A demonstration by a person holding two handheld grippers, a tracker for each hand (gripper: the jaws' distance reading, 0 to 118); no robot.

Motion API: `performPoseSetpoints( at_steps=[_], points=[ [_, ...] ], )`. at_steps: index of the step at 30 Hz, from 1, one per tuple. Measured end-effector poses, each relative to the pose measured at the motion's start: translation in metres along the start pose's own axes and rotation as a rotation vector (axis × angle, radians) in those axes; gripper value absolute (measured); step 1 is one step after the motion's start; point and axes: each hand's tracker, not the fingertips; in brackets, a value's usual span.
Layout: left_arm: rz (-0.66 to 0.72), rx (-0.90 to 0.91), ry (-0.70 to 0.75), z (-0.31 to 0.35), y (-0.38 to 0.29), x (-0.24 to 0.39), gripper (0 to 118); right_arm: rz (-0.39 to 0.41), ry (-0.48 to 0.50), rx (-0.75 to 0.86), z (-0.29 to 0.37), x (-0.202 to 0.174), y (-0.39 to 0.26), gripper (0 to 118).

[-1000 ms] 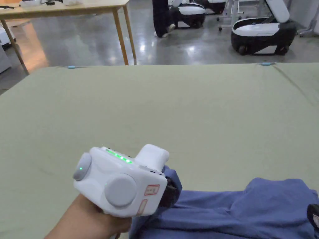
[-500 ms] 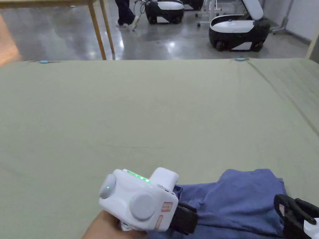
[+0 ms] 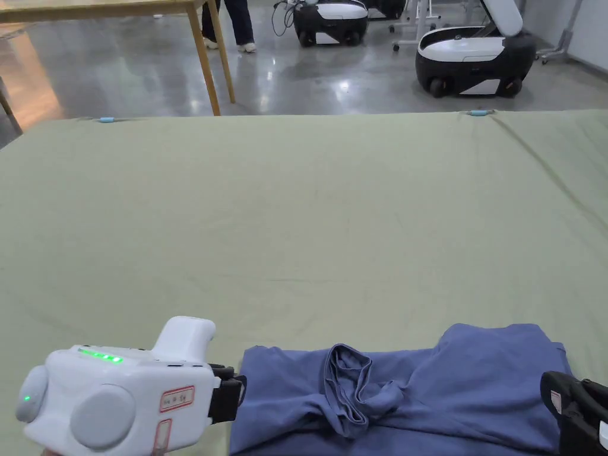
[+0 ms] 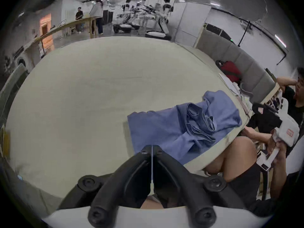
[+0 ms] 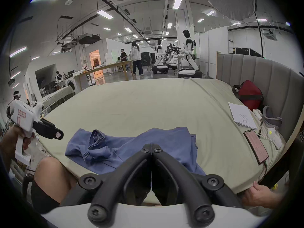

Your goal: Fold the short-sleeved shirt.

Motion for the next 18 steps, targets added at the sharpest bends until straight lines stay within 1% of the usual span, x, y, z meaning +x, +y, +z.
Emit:
performPoseSetpoints(
  at_steps=[2,4,5,7,8,11,13,16,18],
  points=[
    [-0.062,-0.002,0.046,-0.009,0.011,0.021,0,0.002,-0.003,0.002,0.001,-0.001,0.000,1],
    [-0.180,-0.009,0.100,-0.026,0.019,0.045,0,0.003,-0.006,0.005,0.002,-0.002,0.000,1],
    [-0.247,-0.036,0.120,-0.041,0.021,0.058,0,0.004,-0.006,0.005,0.002,-0.002,0.000,1],
    [-0.311,-0.101,0.202,-0.067,0.022,0.076,0,0.001,-0.009,0.005,0.002,-0.001,0.000,1],
    [-0.336,-0.094,0.176,-0.075,0.020,0.084,0,-0.001,-0.010,0.008,0.003,-0.001,0.000,1],
    [-0.331,-0.139,0.100,-0.094,0.016,0.102,0,-0.019,-0.014,0.008,0.005,0.003,-0.001,1],
    [-0.330,-0.164,0.094,-0.107,0.014,0.110,0,-0.029,-0.014,0.009,0.005,0.005,0.000,1],
    [-0.335,-0.153,0.093,-0.112,0.013,0.122,0,-0.035,-0.012,0.013,0.005,0.005,0.000,1],
    [-0.341,-0.119,0.039,-0.107,0.015,0.131,0,-0.034,-0.010,0.014,0.005,0.005,0.000,1]
  ],
)
